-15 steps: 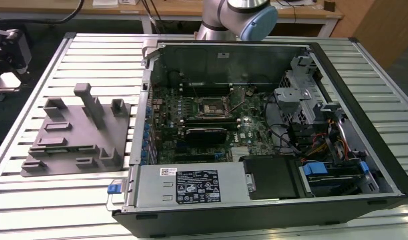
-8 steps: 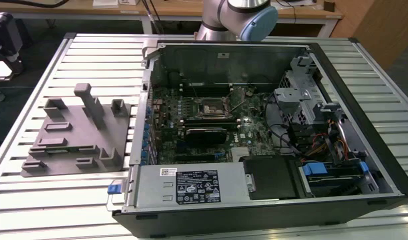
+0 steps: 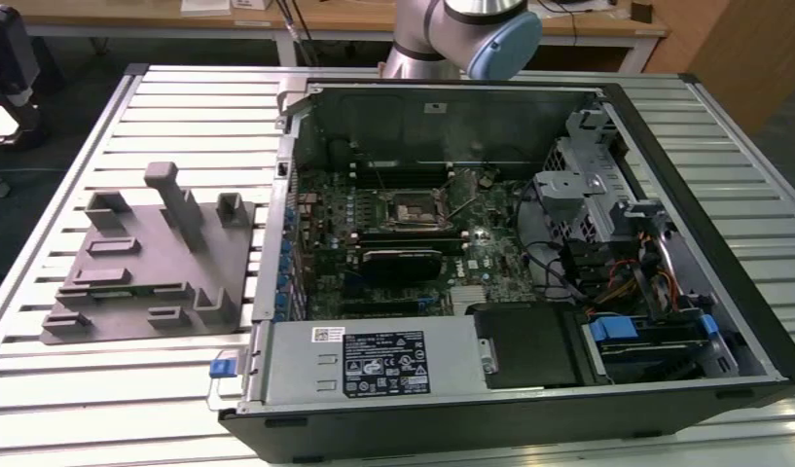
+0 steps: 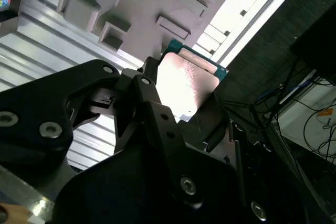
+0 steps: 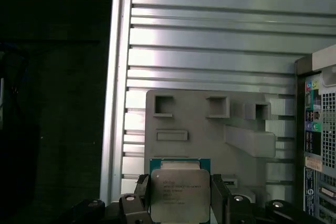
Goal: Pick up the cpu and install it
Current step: 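Pick up the cpu and move it towards the insertion slot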
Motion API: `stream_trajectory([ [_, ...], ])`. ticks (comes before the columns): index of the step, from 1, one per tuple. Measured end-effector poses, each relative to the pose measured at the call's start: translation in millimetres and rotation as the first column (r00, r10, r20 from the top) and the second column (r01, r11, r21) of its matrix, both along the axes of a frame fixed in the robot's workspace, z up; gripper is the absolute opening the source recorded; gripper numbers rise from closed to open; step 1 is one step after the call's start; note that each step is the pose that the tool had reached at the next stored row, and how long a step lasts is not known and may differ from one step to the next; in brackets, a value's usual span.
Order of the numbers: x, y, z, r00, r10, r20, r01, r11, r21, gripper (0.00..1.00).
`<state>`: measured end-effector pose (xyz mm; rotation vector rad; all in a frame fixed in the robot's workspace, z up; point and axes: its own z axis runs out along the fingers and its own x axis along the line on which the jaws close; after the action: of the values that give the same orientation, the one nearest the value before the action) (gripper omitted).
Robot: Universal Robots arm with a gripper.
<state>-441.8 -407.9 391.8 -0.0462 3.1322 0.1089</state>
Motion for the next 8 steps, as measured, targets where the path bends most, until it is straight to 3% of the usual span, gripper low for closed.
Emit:
stream_trajectory([
  [8, 21.7, 0.0, -0.1, 1.0, 0.0, 0.0001, 0.0, 1.0, 0.0, 0.54],
])
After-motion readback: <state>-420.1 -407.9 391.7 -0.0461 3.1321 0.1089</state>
